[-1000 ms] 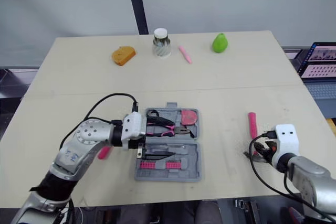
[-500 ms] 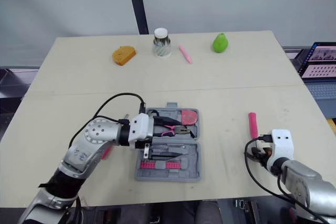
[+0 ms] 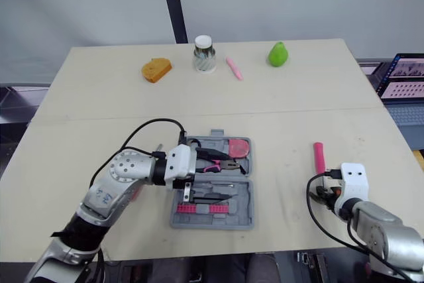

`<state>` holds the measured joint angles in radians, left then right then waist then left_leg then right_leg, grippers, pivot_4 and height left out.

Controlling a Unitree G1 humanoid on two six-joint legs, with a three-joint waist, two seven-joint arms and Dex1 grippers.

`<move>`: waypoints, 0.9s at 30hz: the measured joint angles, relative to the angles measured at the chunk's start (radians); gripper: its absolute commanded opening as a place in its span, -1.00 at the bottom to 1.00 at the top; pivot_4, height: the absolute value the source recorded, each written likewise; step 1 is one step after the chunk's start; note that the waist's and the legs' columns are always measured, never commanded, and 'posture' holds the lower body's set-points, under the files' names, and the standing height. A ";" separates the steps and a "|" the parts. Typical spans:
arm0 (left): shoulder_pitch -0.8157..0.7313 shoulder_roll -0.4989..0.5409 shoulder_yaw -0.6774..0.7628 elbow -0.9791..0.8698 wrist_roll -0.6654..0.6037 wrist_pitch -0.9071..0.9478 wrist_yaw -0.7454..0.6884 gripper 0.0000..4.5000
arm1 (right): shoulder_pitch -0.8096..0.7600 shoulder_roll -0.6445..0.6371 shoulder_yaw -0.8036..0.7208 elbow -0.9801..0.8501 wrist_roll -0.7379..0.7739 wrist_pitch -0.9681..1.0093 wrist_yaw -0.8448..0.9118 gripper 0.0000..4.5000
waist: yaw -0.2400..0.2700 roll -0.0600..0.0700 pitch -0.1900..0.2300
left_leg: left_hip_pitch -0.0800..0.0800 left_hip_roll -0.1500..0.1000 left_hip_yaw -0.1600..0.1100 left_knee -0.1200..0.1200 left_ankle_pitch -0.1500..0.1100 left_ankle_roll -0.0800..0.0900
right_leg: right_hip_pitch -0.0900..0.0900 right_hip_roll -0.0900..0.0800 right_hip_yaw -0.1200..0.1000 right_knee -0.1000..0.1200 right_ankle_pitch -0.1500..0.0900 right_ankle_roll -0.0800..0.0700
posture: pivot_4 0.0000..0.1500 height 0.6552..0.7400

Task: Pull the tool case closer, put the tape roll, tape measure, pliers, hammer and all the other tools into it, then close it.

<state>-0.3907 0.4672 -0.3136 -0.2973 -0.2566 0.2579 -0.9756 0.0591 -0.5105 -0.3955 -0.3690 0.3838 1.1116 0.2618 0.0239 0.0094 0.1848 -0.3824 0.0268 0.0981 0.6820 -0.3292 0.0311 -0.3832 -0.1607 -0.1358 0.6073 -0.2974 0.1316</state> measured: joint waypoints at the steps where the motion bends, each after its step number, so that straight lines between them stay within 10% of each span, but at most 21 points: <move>1: 0.000 0.000 0.000 0.001 0.001 0.000 0.000 1.00 | 0.000 0.008 0.001 -0.006 0.002 0.002 0.000 -0.58 | 0.000 0.000 0.000 | 0.000 0.000 0.000 0.000 0.000 0.000 | 0.000 0.000 0.000 0.000 0.000 0.000 | 1.00 1.00; 3: -0.001 0.000 0.000 0.001 0.003 0.000 0.000 1.00 | 0.000 0.012 0.004 -0.017 0.001 0.003 -0.002 -0.99 | 0.001 0.000 0.000 | 0.000 0.000 0.000 0.000 0.000 0.000 | 0.000 0.000 0.000 0.000 0.000 0.000 | 1.00 1.00; 19: -0.014 -0.003 0.000 0.034 0.017 0.000 0.002 1.00 | 0.002 -0.047 0.049 -0.015 0.005 -0.027 0.059 -0.99 | -0.001 -0.002 -0.001 | -0.003 0.000 0.001 0.000 0.000 0.000 | -0.004 0.000 0.001 0.001 0.000 0.000 | 1.00 1.00; 27: 0.050 0.045 0.084 0.029 0.014 0.000 0.031 1.00 | -0.144 -0.344 0.177 -0.067 0.101 0.025 0.294 -0.99 | -0.013 -0.002 -0.001 | -0.005 0.001 0.005 0.000 0.001 0.001 | -0.010 0.001 0.005 0.004 0.000 0.000 | 1.00 1.00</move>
<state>-0.3407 0.5122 -0.2296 -0.2687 -0.2431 0.2576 -0.9451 -0.0844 -0.8543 -0.2188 -0.4357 0.4845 1.1367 0.5559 0.0108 0.0072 0.1836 -0.3878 0.0280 0.1032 0.6824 -0.3287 0.0326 -0.3931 -0.1598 -0.1306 0.6110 -0.2973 0.1318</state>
